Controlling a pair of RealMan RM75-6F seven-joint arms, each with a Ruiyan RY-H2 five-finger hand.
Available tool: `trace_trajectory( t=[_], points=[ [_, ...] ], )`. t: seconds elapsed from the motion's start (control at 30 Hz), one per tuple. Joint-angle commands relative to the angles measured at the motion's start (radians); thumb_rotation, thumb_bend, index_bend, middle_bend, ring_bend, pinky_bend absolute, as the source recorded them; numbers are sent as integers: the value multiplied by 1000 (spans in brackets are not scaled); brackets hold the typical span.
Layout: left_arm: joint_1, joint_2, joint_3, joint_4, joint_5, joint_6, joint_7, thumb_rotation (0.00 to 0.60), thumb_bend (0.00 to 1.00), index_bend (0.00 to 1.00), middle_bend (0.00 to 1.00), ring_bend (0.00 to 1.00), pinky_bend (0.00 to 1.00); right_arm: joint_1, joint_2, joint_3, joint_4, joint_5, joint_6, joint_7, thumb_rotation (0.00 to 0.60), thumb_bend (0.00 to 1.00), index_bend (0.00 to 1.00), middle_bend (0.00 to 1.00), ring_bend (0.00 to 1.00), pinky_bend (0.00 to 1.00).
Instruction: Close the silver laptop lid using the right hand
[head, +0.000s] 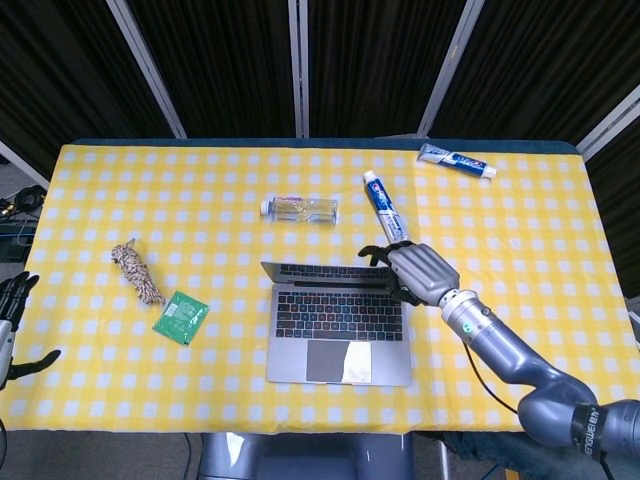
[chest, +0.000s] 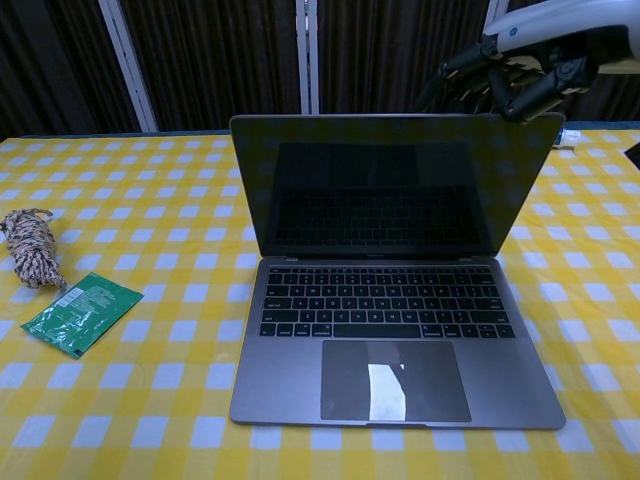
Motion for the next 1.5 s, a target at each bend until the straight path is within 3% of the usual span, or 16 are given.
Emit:
trace_trajectory(
  t=[0.03,0.43,0.73,1.17,1.5],
  points=[
    [0,0,0,0,0,2,0,600,0,0,0,0,0,-25,27,-22,-46,-86,2,-1,600,1000,238,333,274,237],
    [1,1,5,-5,9,5,2,600,0,0,0,0,0,-84,57,-126,-148,-376,17,-82,600,1000,238,332,274,242],
    [4,4,7,-4,14,11,-7,600,0,0,0,0,0,-128,-37,-208,-76,-615,92,-169,600,1000,236,315,274,246],
    [0,2,8,2,13,5,-5,600,0,0,0,0,0,-134,-153,-278,89,-739,85,-321,600,1000,214,303,274,246],
    [-1,-4,11,0,13,4,8,600,0,0,0,0,0,-137,-220,-327,201,-781,71,-345,600,1000,209,301,274,246]
  ],
)
